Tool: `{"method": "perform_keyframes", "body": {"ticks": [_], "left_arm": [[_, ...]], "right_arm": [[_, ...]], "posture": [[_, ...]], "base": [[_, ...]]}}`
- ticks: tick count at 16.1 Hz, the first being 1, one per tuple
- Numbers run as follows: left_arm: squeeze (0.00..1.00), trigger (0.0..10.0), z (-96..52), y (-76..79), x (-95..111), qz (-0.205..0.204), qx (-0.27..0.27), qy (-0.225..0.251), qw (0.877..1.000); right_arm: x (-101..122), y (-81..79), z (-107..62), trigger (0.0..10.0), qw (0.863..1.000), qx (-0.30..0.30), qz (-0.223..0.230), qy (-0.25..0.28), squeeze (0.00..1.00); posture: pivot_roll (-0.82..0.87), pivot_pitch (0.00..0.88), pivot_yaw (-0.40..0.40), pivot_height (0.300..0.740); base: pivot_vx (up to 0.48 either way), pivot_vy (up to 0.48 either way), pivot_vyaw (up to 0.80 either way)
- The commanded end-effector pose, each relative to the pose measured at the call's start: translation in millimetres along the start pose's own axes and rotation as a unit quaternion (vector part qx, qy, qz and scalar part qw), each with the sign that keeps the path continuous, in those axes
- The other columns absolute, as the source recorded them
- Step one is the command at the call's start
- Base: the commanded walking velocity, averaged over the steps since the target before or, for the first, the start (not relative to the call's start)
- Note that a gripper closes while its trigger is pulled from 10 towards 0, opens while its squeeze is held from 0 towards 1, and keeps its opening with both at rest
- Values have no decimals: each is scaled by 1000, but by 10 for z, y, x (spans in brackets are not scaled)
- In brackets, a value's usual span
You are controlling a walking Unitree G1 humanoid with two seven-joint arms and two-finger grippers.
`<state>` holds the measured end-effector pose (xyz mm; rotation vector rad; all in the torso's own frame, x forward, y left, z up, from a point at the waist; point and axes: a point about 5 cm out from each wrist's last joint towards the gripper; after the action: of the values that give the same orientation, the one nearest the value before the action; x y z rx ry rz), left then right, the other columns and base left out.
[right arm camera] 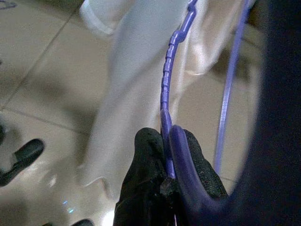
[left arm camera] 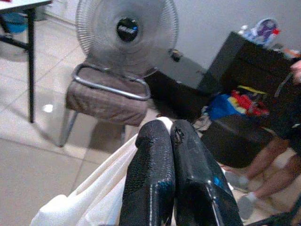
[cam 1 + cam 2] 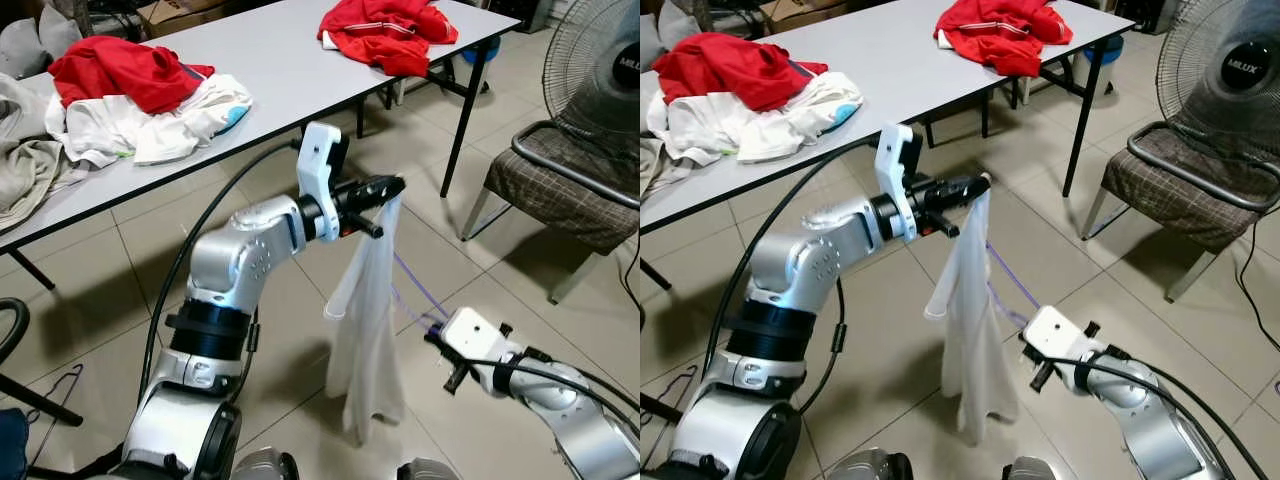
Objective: Hang hanger
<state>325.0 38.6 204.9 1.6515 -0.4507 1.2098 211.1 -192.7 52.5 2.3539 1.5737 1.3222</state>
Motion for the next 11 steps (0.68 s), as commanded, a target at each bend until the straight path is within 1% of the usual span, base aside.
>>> {"method": "perform_keyframes", "body": {"ticks": [1,2,3,4,5,7,8,9,10,11], "left_arm": [[0,0,18,287,283,49,-68,38,996],[0,0,35,271,235,59,-53,26,996],[0,0,39,259,229,56,-47,26,997],[0,0,41,258,248,43,-45,34,997],[0,0,36,281,278,31,-54,44,997],[0,0,15,236,291,23,-37,50,998],[0,0,-1,171,339,11,-13,70,997],[0,0,-35,68,440,-8,21,108,994],[0,0,-49,30,476,-13,35,121,992],[0,118,-112,-152,555,-26,101,152,983]], "right_arm": [[-185,-146,2,10000,997,43,20,-55,0],[-186,-166,-6,10000,996,58,23,-57,0],[-192,-184,-15,10000,996,68,22,-60,0],[-227,-247,-46,10000,992,98,13,-72,0],[-235,-262,-52,10000,992,103,8,-74,0],[-223,-238,-53,10000,993,95,13,-70,0],[-224,-214,-56,10000,994,86,12,-71,0],[-220,-193,-60,10000,995,74,16,-67,0],[-219,-187,-61,10000,995,70,18,-65,0],[-212,-173,-67,10000,996,60,21,-60,0]], "posture": [[-152,0,96,740],[-152,0,96,740],[-152,0,96,740],[-150,0,92,740],[-150,0,92,740],[-148,0,86,740],[-147,0,85,740],[-148,0,84,740],[-148,0,84,740],[-149,0,83,740]], "base": [[0,0,0],[0,0,0],[0,0,0],[0,0,0],[0,0,0],[0,0,0],[0,0,0],[0,0,0],[0,0,0],[0,0,0]]}}
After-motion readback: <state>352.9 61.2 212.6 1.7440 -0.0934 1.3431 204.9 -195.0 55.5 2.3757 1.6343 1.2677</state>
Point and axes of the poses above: a point about 5 cm out from each wrist's last joint towards the gripper, its own z axis pointing out of the wrist towards the gripper, its own x axis along the axis of the wrist's last joint, y = z × x, and after that the axes turned 9 degrees about -z, right-handed
